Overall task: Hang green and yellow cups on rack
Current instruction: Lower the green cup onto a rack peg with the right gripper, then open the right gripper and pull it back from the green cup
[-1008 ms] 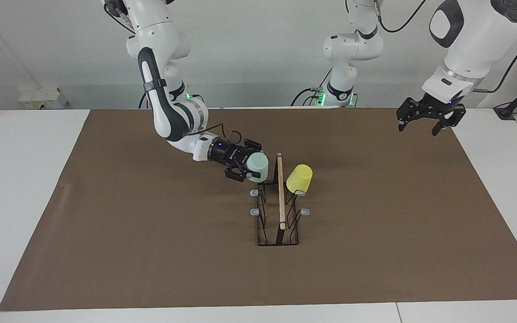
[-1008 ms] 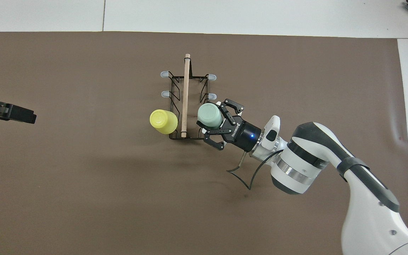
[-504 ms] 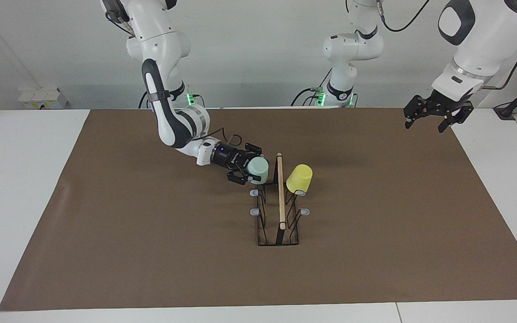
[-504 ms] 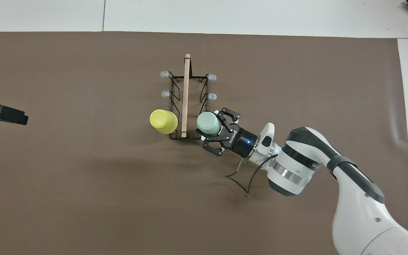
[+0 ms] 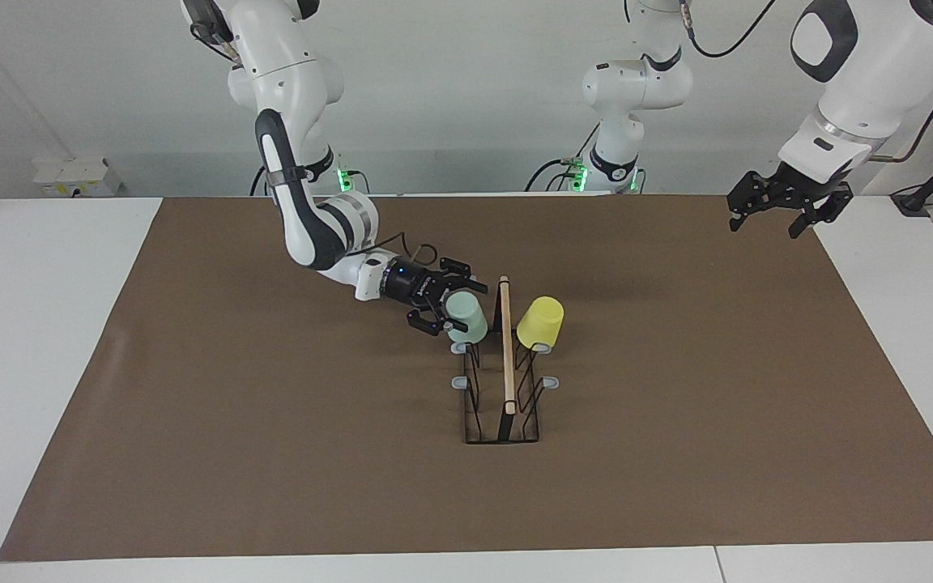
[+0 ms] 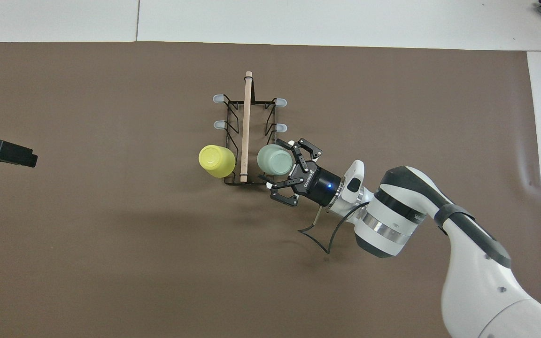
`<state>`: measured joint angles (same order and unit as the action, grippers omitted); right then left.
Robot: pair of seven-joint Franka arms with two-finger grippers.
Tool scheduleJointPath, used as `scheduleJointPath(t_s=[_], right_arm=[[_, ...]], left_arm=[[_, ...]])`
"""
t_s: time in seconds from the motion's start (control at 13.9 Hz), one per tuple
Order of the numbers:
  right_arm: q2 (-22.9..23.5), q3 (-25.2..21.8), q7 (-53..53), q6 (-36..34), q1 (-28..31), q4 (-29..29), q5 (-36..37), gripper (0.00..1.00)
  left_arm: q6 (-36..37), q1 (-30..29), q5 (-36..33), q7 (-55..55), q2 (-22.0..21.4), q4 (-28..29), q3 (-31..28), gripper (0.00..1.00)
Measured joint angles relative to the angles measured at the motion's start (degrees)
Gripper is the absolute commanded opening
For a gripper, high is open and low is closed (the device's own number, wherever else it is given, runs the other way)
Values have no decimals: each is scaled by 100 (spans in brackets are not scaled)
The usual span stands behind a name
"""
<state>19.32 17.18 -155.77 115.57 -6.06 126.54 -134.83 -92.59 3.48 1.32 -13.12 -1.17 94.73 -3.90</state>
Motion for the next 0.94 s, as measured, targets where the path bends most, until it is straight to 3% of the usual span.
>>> scheduleJointPath(t_s=[0.36, 0.65, 0.94], right_arm=[[-96, 0, 124, 43, 6, -151, -7, 100], [-847, 1, 1057, 905, 3, -346, 151, 100], [-1302, -175, 2112, 1157, 181, -733, 1995, 100]], left_arm=[[46, 3, 3, 1, 0, 1, -9, 100], [48, 6, 130, 214, -3, 4, -14, 100], [-1, 8, 169, 393, -15, 9, -17, 100]])
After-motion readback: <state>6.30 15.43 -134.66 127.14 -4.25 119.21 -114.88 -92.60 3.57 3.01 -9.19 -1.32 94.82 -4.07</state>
